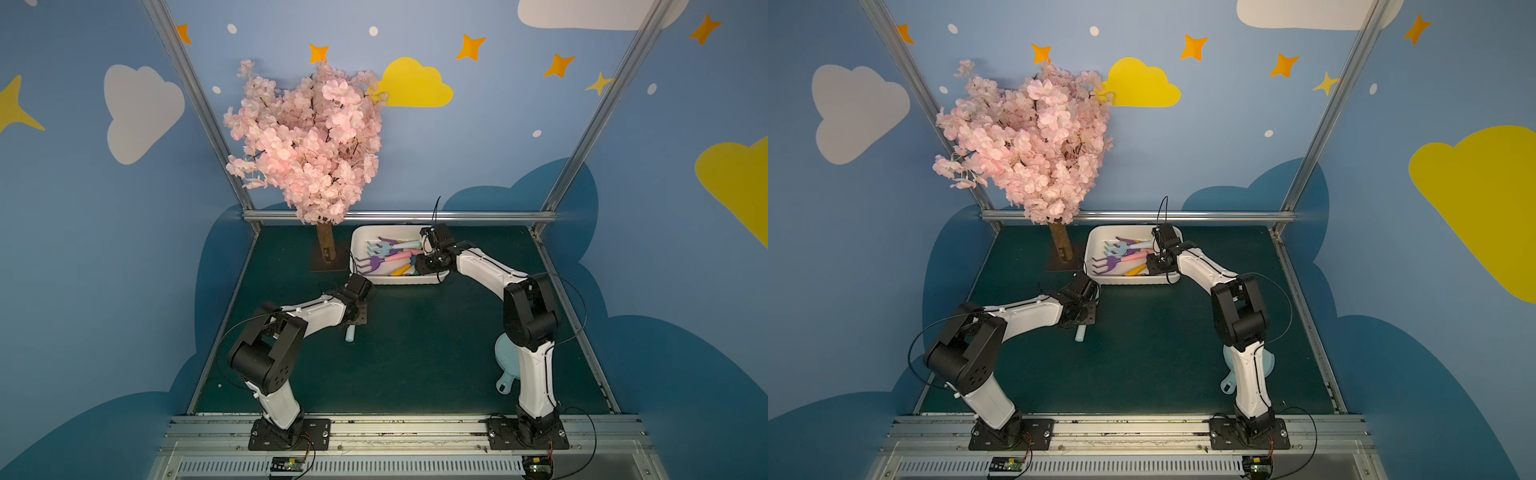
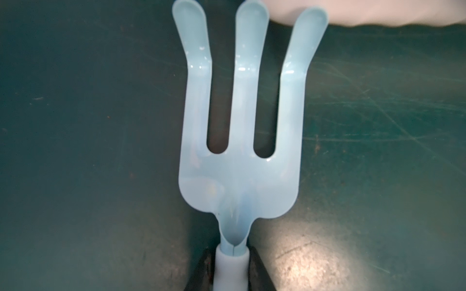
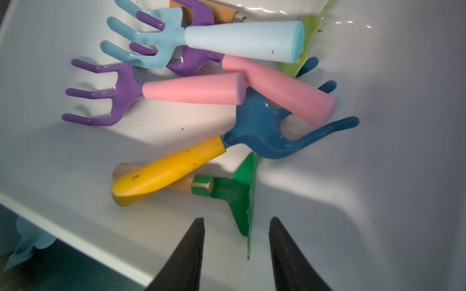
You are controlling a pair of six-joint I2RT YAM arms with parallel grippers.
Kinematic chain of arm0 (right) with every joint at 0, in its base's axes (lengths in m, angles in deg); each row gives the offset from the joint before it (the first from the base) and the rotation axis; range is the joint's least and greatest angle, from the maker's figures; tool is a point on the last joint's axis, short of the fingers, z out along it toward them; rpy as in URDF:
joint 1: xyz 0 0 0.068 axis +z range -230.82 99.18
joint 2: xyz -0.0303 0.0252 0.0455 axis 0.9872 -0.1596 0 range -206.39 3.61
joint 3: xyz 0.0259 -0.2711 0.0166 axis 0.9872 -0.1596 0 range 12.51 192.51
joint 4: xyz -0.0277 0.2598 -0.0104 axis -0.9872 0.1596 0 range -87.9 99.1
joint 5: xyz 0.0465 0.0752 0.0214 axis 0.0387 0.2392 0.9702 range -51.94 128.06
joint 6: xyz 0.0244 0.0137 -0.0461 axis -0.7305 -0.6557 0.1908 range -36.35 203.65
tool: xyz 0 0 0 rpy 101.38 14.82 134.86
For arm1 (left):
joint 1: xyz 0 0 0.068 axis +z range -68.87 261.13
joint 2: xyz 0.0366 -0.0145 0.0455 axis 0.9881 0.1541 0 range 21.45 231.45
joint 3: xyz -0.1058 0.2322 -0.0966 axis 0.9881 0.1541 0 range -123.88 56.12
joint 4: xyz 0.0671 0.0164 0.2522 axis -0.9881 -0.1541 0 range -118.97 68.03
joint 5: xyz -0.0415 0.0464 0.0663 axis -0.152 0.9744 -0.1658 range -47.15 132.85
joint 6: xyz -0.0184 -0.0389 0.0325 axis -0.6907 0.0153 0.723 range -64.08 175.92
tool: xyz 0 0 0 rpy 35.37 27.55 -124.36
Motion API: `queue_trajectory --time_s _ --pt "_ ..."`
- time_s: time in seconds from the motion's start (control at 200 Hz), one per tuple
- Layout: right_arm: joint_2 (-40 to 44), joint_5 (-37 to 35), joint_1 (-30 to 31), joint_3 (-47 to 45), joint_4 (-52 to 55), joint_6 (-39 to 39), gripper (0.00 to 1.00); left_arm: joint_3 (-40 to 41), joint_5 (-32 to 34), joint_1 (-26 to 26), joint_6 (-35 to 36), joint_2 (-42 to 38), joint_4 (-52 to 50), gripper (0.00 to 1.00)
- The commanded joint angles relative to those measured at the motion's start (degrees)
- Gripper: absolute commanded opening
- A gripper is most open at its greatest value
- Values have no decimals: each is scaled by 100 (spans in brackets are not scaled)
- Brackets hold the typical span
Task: Take the hand rake out of the storage box
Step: Place the rake at the center of the board, then pick up the rake from the storage box.
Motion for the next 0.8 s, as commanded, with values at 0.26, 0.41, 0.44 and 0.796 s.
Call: queue_trajectory --time_s 0.26,0.41,0.44,0.796 --pt "-745 -598 35 779 67 45 33 3 -61 -1 -63 -80 -203 55" --pt "-1002 -588 32 996 -120 105 31 124 -17 2 -51 -593 -300 65" --pt "-1051 -562 33 1033 -153 122 30 157 -21 0 -54 -716 -309 66" --pt "-1358 -591 24 1376 -225 267 9 752 -444 18 172 -2127 19 96"
